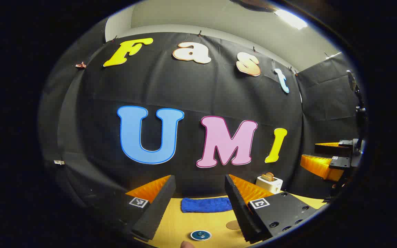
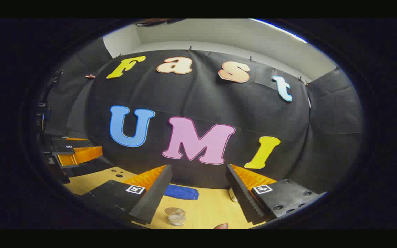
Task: Open the teacup lid with one hand, grasp the water bottle and pour water into the teacup with the other hand; after pouring, place the water bottle on the coaster and then close the teacup lid.
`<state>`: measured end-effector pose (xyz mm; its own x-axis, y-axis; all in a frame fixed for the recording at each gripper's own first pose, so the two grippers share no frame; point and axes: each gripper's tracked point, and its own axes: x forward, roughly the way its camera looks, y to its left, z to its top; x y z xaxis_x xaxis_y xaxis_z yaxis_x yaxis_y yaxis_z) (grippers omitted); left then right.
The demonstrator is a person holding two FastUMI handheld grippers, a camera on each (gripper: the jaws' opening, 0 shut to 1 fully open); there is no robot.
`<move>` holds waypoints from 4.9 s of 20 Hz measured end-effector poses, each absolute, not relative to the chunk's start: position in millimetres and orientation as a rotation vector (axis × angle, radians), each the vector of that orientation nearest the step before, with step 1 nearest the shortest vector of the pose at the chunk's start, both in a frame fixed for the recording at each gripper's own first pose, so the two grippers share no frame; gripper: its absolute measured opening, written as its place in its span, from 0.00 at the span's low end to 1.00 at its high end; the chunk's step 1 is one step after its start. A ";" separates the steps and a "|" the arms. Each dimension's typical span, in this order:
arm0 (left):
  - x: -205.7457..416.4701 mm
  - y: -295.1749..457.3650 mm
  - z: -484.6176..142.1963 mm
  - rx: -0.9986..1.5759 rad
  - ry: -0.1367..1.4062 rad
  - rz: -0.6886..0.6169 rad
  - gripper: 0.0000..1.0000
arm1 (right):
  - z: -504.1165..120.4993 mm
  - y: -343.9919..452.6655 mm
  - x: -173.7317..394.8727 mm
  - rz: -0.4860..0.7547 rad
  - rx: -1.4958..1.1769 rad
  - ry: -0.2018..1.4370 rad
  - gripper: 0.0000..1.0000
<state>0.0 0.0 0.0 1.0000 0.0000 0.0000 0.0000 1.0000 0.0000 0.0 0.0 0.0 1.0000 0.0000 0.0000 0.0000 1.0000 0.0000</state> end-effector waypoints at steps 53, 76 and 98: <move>37.0 -0.8 -291.5 0.111 0.295 0.041 0.89 | -373.5 76.7 -1.6 0.165 0.098 0.437 0.98; 60.0 -6.3 -377.5 0.152 0.359 0.028 0.31 | -379.6 73.7 0.9 0.181 0.098 0.419 0.98; 1.8 73.8 -317.5 0.118 0.329 0.231 0.31 | -359.9 69.3 53.2 0.175 -0.190 0.390 0.76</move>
